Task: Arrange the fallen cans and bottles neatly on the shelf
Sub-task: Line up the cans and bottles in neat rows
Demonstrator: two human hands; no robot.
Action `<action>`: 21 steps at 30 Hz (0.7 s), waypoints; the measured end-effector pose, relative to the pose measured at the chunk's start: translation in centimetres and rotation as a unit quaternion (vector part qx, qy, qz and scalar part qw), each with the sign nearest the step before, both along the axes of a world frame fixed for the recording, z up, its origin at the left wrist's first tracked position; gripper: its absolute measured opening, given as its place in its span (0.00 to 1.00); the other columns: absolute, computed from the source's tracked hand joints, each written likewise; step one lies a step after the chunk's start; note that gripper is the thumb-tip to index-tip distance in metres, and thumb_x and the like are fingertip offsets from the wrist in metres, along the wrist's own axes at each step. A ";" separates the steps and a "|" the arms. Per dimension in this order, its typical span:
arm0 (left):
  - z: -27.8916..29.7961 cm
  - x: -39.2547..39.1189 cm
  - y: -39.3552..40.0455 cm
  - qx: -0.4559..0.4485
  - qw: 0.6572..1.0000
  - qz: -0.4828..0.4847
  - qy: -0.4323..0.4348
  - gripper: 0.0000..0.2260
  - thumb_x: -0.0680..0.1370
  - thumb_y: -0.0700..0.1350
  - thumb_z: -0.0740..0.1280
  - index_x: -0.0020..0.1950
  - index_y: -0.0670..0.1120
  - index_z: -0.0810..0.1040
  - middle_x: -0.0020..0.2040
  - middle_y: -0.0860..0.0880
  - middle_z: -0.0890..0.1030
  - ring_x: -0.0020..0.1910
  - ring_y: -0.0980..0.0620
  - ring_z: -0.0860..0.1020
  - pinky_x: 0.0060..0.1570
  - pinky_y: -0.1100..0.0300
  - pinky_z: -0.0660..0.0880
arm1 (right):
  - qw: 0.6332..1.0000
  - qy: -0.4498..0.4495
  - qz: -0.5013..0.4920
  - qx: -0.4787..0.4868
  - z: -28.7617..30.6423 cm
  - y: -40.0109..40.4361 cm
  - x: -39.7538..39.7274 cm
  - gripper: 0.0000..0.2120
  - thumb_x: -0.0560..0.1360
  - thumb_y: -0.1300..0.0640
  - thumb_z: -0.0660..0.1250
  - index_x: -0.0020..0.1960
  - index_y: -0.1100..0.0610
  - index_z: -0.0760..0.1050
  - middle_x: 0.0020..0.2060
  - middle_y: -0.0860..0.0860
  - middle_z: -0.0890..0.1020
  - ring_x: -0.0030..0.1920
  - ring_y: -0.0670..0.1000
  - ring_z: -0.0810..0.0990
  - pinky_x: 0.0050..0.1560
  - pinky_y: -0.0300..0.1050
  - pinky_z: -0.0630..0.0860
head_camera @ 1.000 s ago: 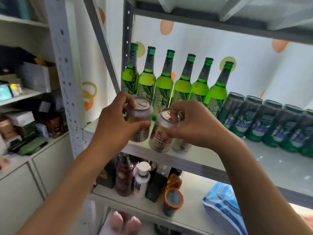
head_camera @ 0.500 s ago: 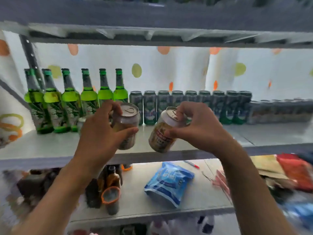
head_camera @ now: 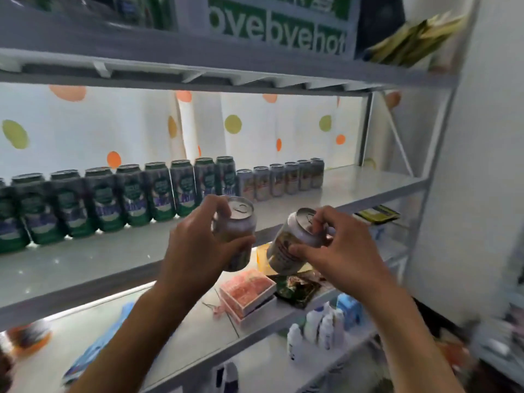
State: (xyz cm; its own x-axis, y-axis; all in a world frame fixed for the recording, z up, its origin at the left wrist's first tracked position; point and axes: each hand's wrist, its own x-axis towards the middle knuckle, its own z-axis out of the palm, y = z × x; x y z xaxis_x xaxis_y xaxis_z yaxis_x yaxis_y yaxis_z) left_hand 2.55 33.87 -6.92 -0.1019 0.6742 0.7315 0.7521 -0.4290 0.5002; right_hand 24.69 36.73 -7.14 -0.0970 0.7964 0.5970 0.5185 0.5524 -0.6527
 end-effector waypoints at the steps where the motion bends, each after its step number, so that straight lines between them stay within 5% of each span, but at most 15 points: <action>1: -0.2 1.4 1.0 -0.002 1.000 -0.013 0.008 0.24 0.61 0.52 0.80 0.46 0.56 0.67 0.48 0.51 0.81 0.46 0.47 0.79 0.43 0.45 0.79 | 1.000 0.007 -0.015 0.002 -0.4 0.3 1.5 0.19 0.62 0.53 0.81 0.37 0.50 0.69 0.38 0.45 0.79 0.40 0.47 0.79 0.39 0.46 0.78; 5: -0.2 6.1 4.5 -0.001 0.999 -0.047 0.021 0.24 0.62 0.52 0.80 0.47 0.56 0.67 0.48 0.54 0.79 0.46 0.49 0.79 0.42 0.46 0.80 | 0.998 0.034 -0.058 -0.003 -1.4 2.0 5.9 0.18 0.63 0.55 0.81 0.40 0.53 0.71 0.38 0.47 0.79 0.40 0.47 0.78 0.38 0.45 0.80; 10: -0.1 10.3 8.7 -0.001 0.997 -0.079 0.012 0.23 0.63 0.52 0.79 0.47 0.56 0.67 0.48 0.57 0.76 0.46 0.52 0.77 0.41 0.48 0.80 | 0.993 0.056 -0.104 0.020 -1.7 5.1 9.6 0.18 0.64 0.56 0.81 0.39 0.53 0.70 0.39 0.45 0.78 0.41 0.41 0.77 0.35 0.31 0.75; 15: -0.6 13.2 14.8 -0.006 0.995 -0.103 -0.004 0.23 0.62 0.53 0.80 0.47 0.54 0.68 0.47 0.56 0.79 0.46 0.48 0.79 0.41 0.46 0.79 | 0.986 0.085 -0.142 0.034 -2.5 10.2 12.3 0.18 0.65 0.54 0.80 0.40 0.51 0.70 0.42 0.45 0.80 0.45 0.48 0.81 0.44 0.51 0.83; 21: -0.3 16.0 23.8 -0.018 0.992 -0.114 -0.041 0.23 0.61 0.55 0.80 0.46 0.55 0.69 0.47 0.55 0.81 0.46 0.51 0.80 0.40 0.47 0.80 | 0.981 0.105 -0.151 0.056 -2.6 18.9 14.5 0.18 0.65 0.53 0.80 0.43 0.50 0.71 0.47 0.43 0.79 0.49 0.47 0.81 0.45 0.48 0.83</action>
